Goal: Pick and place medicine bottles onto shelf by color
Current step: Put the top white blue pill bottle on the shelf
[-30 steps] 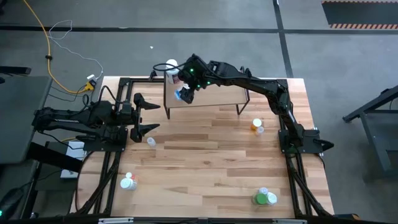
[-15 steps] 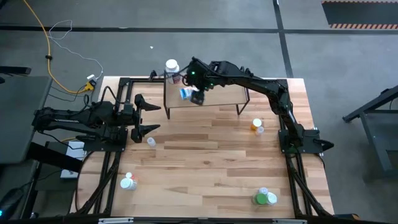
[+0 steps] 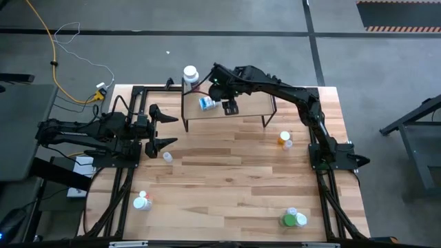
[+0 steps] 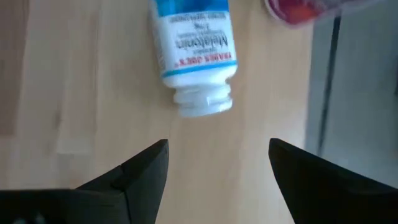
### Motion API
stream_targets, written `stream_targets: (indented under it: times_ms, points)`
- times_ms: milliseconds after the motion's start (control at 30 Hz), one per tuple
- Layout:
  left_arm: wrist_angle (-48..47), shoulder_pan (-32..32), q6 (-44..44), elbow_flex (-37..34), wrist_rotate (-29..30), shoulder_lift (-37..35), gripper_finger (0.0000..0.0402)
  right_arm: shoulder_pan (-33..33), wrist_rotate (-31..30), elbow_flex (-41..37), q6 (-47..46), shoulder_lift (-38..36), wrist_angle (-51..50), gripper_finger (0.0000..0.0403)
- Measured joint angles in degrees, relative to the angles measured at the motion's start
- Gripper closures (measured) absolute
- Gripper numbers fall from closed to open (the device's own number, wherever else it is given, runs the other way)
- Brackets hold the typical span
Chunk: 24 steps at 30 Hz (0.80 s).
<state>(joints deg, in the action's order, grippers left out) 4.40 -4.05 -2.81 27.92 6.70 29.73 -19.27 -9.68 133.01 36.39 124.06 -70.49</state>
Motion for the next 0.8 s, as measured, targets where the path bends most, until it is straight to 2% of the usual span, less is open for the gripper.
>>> stream_targets:
  times_ms: [133,567,800]
  points:
    - [0.0,0.0,0.0,0.0,0.03,0.0,0.0046,0.0,0.68,0.0,3.48,-0.01,1.95,0.0135]
    - [-1.46,0.02,-1.51,0.0,0.17,0.0,0.0046,-0.97,-1.0,-0.04,2.89,5.39,4.37,0.0135]
    - [-1.49,-0.02,-1.0,0.0,0.17,0.0,0.0046,-2.64,3.83,0.0,0.08,5.72,4.41,0.0135]
